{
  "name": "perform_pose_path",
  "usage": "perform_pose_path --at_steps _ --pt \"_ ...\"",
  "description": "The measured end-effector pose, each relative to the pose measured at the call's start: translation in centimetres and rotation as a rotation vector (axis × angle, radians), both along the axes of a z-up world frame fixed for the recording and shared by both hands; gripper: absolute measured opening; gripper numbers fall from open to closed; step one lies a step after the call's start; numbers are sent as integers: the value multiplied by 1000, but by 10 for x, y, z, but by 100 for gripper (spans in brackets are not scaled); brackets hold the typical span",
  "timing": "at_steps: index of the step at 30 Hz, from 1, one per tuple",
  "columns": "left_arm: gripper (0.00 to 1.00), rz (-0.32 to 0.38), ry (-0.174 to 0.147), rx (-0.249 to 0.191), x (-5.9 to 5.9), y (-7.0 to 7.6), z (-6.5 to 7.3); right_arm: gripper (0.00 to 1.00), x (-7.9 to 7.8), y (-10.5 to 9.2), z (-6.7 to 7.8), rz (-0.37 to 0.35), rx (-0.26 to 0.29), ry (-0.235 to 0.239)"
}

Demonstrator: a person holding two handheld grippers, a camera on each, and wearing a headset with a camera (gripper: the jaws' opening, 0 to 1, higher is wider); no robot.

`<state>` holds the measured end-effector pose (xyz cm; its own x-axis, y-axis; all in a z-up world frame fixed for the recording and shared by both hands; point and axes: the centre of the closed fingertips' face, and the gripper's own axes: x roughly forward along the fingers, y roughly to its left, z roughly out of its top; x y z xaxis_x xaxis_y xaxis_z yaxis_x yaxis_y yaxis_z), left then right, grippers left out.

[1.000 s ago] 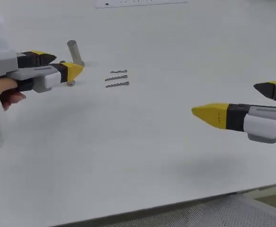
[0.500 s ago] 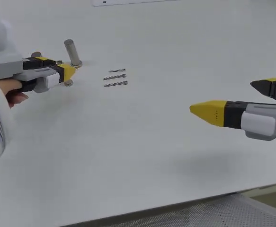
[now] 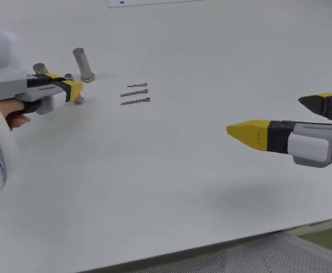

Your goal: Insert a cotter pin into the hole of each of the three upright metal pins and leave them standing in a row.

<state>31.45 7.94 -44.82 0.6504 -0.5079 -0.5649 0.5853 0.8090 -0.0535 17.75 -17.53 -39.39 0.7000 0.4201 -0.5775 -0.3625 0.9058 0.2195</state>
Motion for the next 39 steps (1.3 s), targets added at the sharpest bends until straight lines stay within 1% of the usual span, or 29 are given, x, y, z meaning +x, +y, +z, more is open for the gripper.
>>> perform_pose_path --at_steps 3,5,7,11,13,15,18,20,24,25,26,27,28,31,32,35,38,39 --pt "6 1 0 -2 -1 0 1 90 0 1 0 1 1 0" --pt "5 0 -4 10 -2 0 1 90 -1 1 0 1 0 0" --pt "5 -3 -11 33 -4 1 1 90 -1 0 -1 -1 -2 3" --pt "5 -4 -9 42 2 8 -2 89 -1 0 0 -1 2 0" --pt "5 -8 -17 48 1 10 -1 89 -1 0 1 0 3 -2" --pt "5 -8 -21 40 -1 10 2 89 -1 -1 2 0 3 -6" --pt "5 -32 -41 25 -7 7 8 89 -1 -1 3 -2 7 -11" --pt "5 -41 -48 20 -10 6 10 89 -1 -1 3 -2 8 -13" --pt "5 -93 -82 1 -17 0 19 89 -1 0 4 4 12 -21" --pt "5 -104 -86 -1 -18 -1 20 89 -2 0 5 5 13 -22" --pt "5 -111 -83 -9 -30 -5 23 89 -2 1 5 7 13 -23" --pt "5 -116 -81 -14 -32 -6 25 89 -2 1 5 9 13 -24" --pt "5 -130 -87 -18 -37 -9 27 89 -3 1 5 11 12 -24" --pt "5 -153 -100 -22 -43 -12 33 89 -5 1 6 15 12 -26" --pt "5 -162 -105 -21 -51 -16 36 89 -5 1 6 16 12 -26" --pt "5 -199 -124 -19 -62 -24 42 89 -6 1 5 18 11 -28" --pt "5 -248 -132 -13 -69 -29 43 89 -8 1 4 21 13 -28" --pt "5 -266 -128 -22 -73 -33 44 89 -8 2 5 21 13 -27"
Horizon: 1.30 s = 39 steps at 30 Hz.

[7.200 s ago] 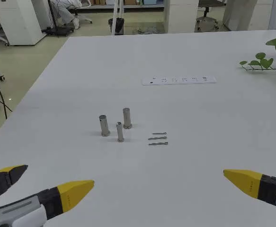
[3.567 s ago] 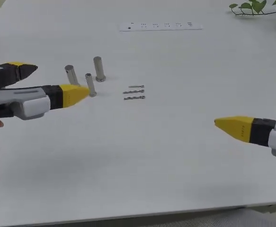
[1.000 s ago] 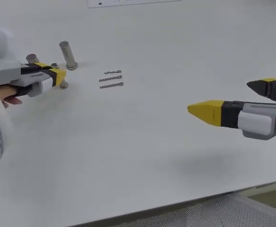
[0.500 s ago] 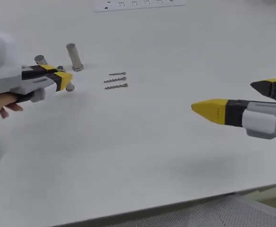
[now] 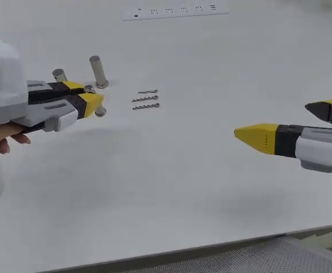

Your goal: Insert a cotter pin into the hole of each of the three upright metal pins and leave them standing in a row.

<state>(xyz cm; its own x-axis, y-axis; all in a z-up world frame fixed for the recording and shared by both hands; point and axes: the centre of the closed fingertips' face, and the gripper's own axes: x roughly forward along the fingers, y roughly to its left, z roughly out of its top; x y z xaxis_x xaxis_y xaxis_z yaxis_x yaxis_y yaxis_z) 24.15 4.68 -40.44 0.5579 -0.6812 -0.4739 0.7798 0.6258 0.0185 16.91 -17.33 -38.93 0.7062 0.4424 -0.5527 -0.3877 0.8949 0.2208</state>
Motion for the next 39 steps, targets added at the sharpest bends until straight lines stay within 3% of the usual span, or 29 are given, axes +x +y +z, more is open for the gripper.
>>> perform_pose_path --at_steps 3,6,10,15,19,30,39 --pt "5 -38 1 -4 -8 -7 1 88 -2 3 0 5 -4 3" --pt "5 -51 34 -21 -16 -13 -3 88 -4 7 2 9 -5 3" --pt "5 -89 38 11 -25 -22 -12 88 -4 8 3 11 -6 4" --pt "5 -118 69 12 -36 -35 -27 88 -4 9 4 18 -10 9" --pt "5 -137 69 15 -44 -42 -31 88 -4 9 4 20 -12 9" --pt "5 -149 67 45 -50 -50 -41 88 -3 8 0 29 -10 19" --pt "5 -140 89 47 -55 -52 -49 88 -4 9 -2 34 -9 24"
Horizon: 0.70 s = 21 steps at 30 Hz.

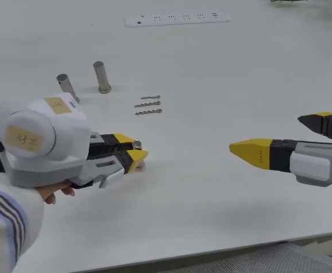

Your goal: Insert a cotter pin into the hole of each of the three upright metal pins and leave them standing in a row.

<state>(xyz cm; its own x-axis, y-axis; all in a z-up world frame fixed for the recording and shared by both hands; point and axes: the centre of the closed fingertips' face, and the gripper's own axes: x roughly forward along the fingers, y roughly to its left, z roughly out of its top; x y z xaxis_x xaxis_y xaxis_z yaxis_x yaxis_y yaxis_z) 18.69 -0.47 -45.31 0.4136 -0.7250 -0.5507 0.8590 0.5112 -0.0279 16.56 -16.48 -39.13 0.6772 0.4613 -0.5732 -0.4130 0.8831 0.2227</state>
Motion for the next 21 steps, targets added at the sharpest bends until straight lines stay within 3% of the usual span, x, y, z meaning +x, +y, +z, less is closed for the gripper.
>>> perform_pose_path --at_steps 11,21 --pt "5 8 -1 -12 0 -5 0 88 -2 0 -2 -1 2 4" --pt "6 23 24 -36 0 -4 0 87 -1 2 0 2 -3 -3"
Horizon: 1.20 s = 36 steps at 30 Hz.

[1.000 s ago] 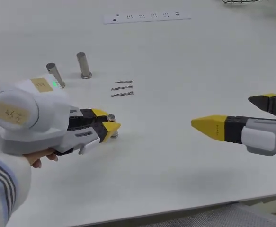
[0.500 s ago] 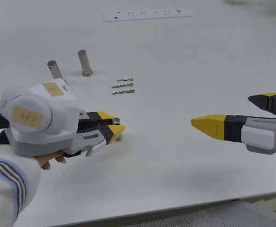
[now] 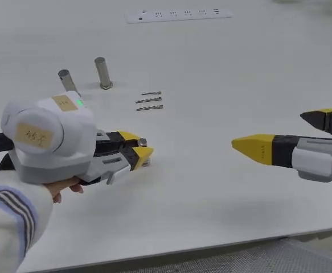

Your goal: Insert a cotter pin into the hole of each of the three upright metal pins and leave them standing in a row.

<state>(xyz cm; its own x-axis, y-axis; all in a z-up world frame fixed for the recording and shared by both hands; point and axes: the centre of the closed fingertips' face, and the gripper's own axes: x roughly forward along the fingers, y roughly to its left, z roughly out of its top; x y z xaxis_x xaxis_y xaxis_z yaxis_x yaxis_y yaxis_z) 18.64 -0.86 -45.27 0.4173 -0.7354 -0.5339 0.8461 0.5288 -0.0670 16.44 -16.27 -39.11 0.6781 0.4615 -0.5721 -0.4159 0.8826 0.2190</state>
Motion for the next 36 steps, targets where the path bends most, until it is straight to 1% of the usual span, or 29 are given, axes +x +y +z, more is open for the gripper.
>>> perform_pose_path --at_steps 4,6,9,10,13,15,16,17,18,19,21,23,24,25,26,27,28,29,30,34,36 --pt "6 -5 -4 -6 0 -1 2 87 0 4 3 6 0 -4" --pt "8 1 -10 -13 1 0 6 87 -1 8 5 8 -2 -9" --pt "23 14 -58 -21 5 3 16 87 -1 9 7 8 -4 -10" --pt "28 14 -62 -23 4 4 18 87 -2 11 8 8 -4 -9" --pt "30 22 -51 -44 2 8 26 87 -4 14 8 4 -1 -7" --pt "35 33 -49 -57 0 13 30 87 -5 17 10 -3 0 -9" --pt "41 44 -38 -64 -1 16 32 87 -5 17 11 -4 -2 -10" --pt "47 65 -5 -74 -3 18 32 87 -5 18 11 -4 -4 -12" --pt "52 74 6 -85 -5 20 34 86 -6 20 13 -5 -7 -15" --pt "56 69 2 -100 -7 22 38 86 -5 20 14 -7 -10 -19" --pt "60 73 1 -114 -11 25 42 86 -3 17 13 -2 -9 -21" --pt "70 78 -1 -137 -16 29 49 85 -3 17 14 5 -10 -22" --pt "75 81 4 -141 -18 30 49 85 -2 16 14 7 -13 -22" --pt "82 99 30 -139 -20 33 48 85 -1 16 14 11 -14 -22" --pt "86 108 48 -134 -22 35 46 85 -1 16 14 13 -16 -21" --pt "91 113 67 -140 -25 36 46 85 0 16 14 15 -17 -21" --pt "96 116 91 -165 -29 35 47 85 1 15 13 18 -17 -22" --pt "98 118 99 -174 -32 36 48 85 2 15 13 26 -18 -21" --pt "99 123 97 -176 -33 37 49 85 2 15 13 28 -20 -22" --pt "99 146 76 -167 -39 41 51 85 6 14 15 45 -30 -25" --pt "99 153 75 -163 -41 44 51 85 9 13 14 60 -40 -25"
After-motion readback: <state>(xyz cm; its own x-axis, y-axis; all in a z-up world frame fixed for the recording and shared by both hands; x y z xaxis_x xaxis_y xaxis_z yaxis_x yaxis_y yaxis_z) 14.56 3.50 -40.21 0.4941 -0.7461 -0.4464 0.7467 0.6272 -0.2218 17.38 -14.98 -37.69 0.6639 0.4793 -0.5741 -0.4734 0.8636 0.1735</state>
